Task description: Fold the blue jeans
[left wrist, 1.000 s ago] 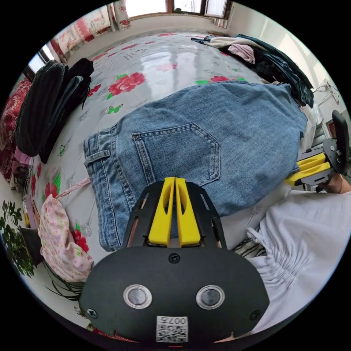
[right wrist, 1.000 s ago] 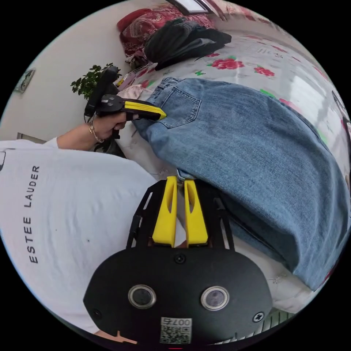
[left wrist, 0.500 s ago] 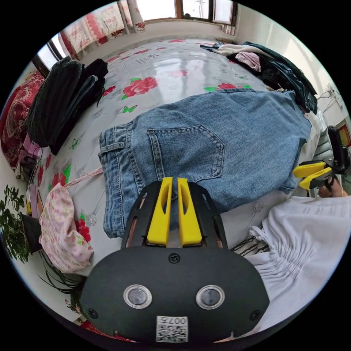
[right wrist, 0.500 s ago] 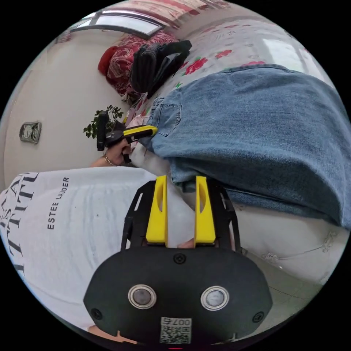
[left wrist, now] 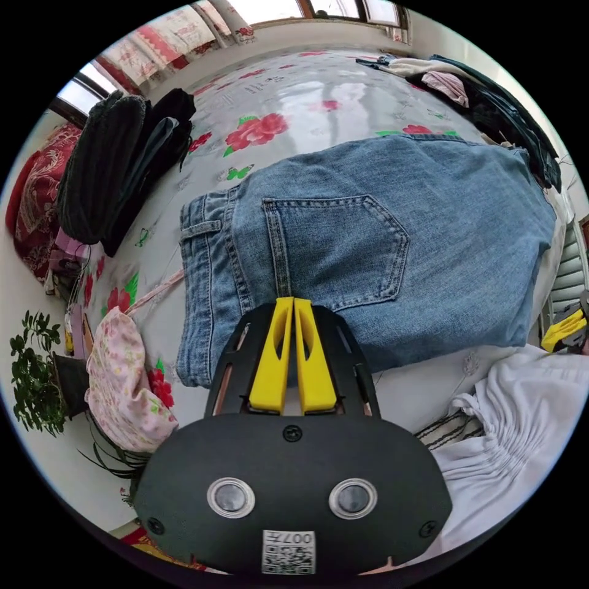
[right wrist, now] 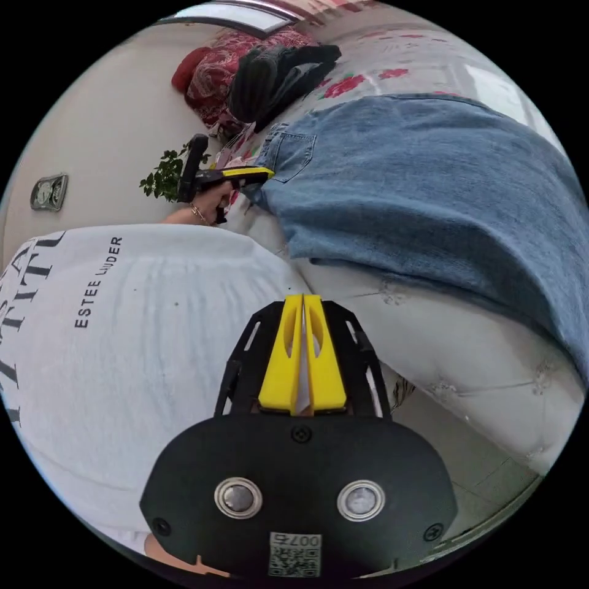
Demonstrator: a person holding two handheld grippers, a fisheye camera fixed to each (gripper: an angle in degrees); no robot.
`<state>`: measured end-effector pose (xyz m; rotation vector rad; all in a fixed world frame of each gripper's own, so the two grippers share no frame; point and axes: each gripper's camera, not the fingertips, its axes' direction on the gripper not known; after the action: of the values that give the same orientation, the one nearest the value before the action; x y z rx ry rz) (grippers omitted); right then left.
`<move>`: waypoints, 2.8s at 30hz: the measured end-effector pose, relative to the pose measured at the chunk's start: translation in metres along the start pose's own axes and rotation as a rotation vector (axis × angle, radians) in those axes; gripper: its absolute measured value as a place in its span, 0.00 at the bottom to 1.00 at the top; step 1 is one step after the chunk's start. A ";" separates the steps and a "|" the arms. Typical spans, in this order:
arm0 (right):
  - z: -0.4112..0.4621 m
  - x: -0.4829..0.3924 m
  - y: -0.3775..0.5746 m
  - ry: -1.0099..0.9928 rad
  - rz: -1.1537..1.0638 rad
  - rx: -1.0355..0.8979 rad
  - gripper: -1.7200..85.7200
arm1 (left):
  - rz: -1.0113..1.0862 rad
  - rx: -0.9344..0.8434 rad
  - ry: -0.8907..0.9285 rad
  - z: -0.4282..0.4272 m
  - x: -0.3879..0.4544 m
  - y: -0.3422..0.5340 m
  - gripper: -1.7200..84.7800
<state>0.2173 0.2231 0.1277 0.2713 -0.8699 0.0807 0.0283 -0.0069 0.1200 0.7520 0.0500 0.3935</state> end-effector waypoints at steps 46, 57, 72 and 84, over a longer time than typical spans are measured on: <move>0.076 -0.153 -0.096 0.231 -0.414 -0.253 0.06 | -1.131 0.204 0.792 0.070 -0.256 0.167 0.17; -0.019 -0.079 -0.071 0.138 -0.034 0.117 0.10 | -0.475 0.465 0.703 -0.072 -0.221 0.050 0.09; -0.101 0.085 0.028 -0.114 0.431 0.558 0.14 | 0.522 0.151 0.881 -0.070 0.087 -0.132 0.10; -0.076 0.200 -0.039 -0.115 0.495 0.353 0.15 | -0.171 -0.104 0.984 0.082 -0.042 -0.123 0.22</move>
<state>0.4094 0.1978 0.2261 0.3876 -1.0214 0.6888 0.0454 -0.1569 0.0930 0.3886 1.0030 0.5654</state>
